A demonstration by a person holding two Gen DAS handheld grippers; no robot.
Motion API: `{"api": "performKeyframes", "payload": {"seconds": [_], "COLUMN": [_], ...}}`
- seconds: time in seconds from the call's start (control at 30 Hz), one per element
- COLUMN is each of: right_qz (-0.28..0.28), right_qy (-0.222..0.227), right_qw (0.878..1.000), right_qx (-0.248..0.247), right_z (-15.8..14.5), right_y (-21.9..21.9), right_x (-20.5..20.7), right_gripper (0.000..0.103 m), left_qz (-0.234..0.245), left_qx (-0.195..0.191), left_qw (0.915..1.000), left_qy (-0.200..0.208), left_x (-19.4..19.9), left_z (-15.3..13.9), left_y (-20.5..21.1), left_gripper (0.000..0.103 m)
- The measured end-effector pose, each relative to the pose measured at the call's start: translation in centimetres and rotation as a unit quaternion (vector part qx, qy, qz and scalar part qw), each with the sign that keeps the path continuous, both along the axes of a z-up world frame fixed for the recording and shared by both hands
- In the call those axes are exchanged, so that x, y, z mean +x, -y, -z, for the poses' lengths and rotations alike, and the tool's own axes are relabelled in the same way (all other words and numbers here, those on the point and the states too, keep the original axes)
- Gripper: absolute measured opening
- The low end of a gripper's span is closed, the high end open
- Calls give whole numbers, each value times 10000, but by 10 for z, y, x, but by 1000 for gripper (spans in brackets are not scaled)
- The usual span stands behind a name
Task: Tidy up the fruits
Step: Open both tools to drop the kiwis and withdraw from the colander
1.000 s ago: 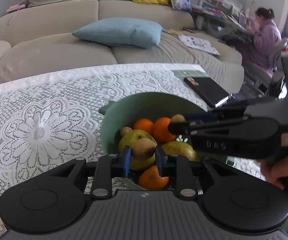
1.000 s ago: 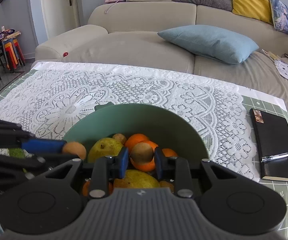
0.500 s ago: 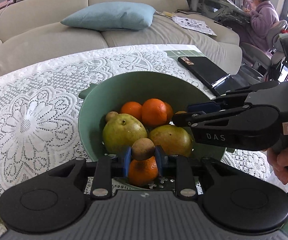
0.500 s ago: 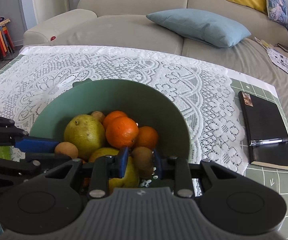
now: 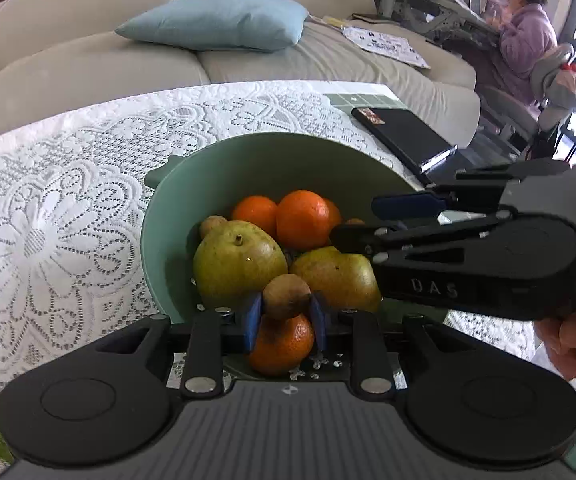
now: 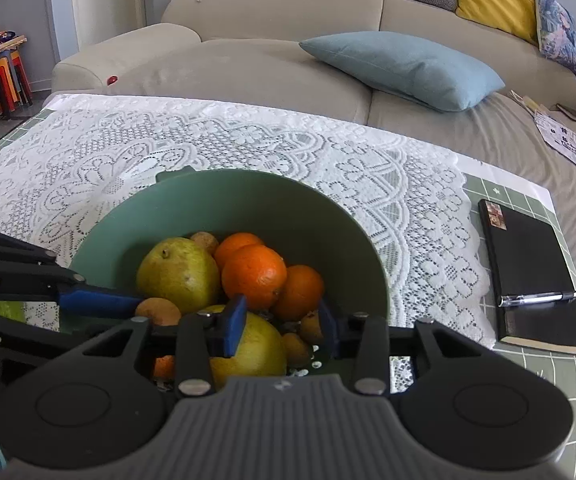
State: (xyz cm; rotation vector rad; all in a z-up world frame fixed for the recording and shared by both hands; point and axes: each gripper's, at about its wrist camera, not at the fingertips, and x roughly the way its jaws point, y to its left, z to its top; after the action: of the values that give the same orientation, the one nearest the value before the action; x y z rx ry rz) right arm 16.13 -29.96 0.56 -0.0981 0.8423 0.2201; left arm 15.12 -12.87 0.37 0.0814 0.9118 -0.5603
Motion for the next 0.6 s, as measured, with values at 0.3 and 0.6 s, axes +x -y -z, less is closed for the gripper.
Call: {"api": "performKeyframes", "payload": {"seconds": [0.3, 0.6], "right_qz": [16, -10], "right_qy": [113, 236], "right_qw": [9999, 9997], "right_qx": [32, 61], "right_z": [-6, -12], "right_y": [-3, -11], "right_x": [-1, -2], "right_gripper": [43, 51], "left_qz": [-125, -302], "left_qx": [-50, 179], "left_qw": [9999, 9987], "left_qy": [41, 362], "left_x": [0, -9], "left_z": [-4, -14], "left_y": [-6, -18], "left_gripper": [39, 46]}}
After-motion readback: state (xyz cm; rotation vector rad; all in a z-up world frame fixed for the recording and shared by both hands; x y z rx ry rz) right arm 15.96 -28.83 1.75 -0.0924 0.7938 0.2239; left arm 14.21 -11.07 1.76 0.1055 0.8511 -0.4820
